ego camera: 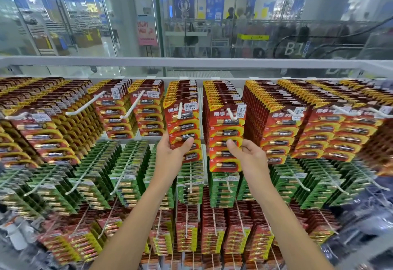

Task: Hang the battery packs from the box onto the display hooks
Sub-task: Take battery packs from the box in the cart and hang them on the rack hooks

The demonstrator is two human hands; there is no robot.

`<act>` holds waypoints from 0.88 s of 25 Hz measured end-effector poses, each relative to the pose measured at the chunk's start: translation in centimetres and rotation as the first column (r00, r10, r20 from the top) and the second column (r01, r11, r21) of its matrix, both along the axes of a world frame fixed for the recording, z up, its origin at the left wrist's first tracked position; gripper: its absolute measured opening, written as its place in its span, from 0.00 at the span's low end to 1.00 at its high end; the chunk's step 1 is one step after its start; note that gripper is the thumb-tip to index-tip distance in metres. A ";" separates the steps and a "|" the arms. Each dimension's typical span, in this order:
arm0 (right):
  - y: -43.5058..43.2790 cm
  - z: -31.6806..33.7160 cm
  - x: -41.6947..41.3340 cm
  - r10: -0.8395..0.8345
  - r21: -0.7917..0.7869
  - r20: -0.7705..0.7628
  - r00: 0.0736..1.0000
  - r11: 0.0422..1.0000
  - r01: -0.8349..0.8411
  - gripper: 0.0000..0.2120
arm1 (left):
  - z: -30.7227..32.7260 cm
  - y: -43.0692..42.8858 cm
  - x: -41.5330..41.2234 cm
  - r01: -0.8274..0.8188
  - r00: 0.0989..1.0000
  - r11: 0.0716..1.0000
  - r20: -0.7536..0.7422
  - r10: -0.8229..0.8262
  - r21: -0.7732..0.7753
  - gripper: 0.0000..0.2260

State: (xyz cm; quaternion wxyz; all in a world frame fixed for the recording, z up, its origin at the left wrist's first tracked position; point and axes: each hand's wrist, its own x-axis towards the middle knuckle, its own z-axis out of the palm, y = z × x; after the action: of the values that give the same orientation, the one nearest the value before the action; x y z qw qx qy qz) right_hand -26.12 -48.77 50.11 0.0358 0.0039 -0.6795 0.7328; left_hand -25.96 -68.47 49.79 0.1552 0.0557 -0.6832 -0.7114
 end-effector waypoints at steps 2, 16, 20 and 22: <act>-0.1 -0.7 0.0 0.003 0.024 0.041 0.999 1.000 -0.004 0.33 | -0.5 0.0 0.2 -0.039 0.999 0.999 0.004 0.039 -0.026 0.19; -1.0 -3.8 3.6 -0.138 0.186 0.059 0.989 0.974 0.125 0.22 | -2.9 -1.7 4.7 -0.089 0.978 0.975 0.170 0.125 -0.205 0.22; -1.1 -4.8 6.5 -0.172 0.285 0.031 0.985 0.946 0.156 0.22 | -4.5 -1.9 7.1 -0.038 0.978 0.952 0.184 0.098 -0.304 0.24; -1.3 -5.9 8.2 -0.206 0.343 0.026 0.978 0.921 0.185 0.22 | -5.9 -1.6 8.4 0.026 0.978 0.919 0.199 0.058 -0.392 0.25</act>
State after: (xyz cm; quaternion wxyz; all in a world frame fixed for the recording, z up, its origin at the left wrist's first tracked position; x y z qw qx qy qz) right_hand -17.93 -50.05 44.25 0.0867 -0.0802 -0.7931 0.5975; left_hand -17.59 -70.11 43.86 0.0972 0.1028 -0.8239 -0.5489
